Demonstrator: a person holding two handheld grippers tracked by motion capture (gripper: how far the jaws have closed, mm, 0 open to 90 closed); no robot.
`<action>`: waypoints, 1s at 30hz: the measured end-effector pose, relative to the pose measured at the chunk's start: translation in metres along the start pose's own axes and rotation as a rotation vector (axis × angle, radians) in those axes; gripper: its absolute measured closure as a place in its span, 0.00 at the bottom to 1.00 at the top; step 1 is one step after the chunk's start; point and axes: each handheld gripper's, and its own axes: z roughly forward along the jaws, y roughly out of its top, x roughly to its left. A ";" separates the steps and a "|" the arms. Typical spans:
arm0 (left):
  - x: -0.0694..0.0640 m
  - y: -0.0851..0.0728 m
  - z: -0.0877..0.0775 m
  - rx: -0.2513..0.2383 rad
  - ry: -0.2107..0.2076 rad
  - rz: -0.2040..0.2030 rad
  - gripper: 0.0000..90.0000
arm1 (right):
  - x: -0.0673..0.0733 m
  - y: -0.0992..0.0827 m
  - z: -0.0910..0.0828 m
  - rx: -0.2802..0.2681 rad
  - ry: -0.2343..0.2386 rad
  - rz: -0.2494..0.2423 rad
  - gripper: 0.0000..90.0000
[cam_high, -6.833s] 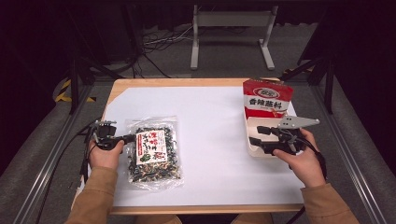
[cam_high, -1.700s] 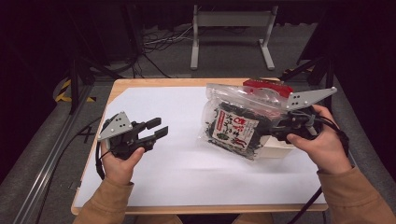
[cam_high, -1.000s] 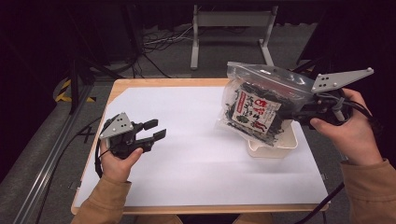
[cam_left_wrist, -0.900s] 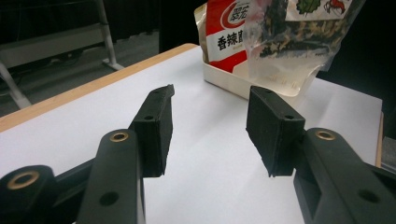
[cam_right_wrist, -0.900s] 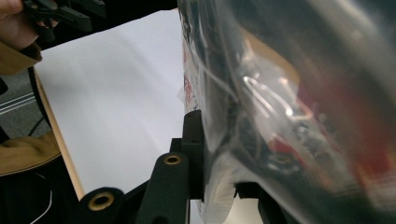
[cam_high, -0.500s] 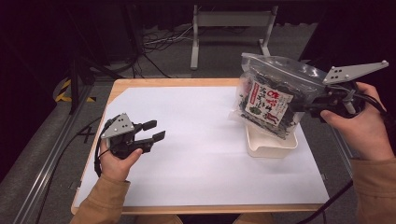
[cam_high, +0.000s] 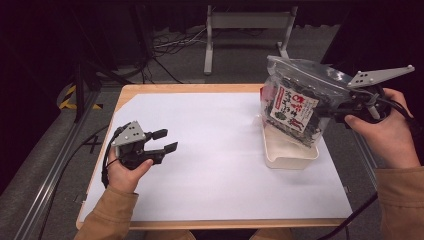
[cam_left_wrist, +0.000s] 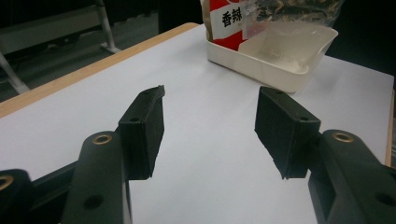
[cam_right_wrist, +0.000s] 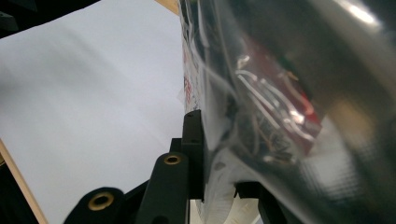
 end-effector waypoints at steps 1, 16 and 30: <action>0.001 0.000 0.000 0.001 0.001 0.006 0.47 | 0.000 0.000 0.000 0.000 0.000 0.000 0.86; 0.004 -0.002 0.000 0.016 -0.004 -0.014 0.46 | -0.011 -0.010 0.021 0.080 -0.027 0.051 0.86; 0.004 -0.003 0.000 0.020 -0.003 -0.019 0.46 | -0.012 -0.018 0.038 0.133 -0.040 0.043 0.86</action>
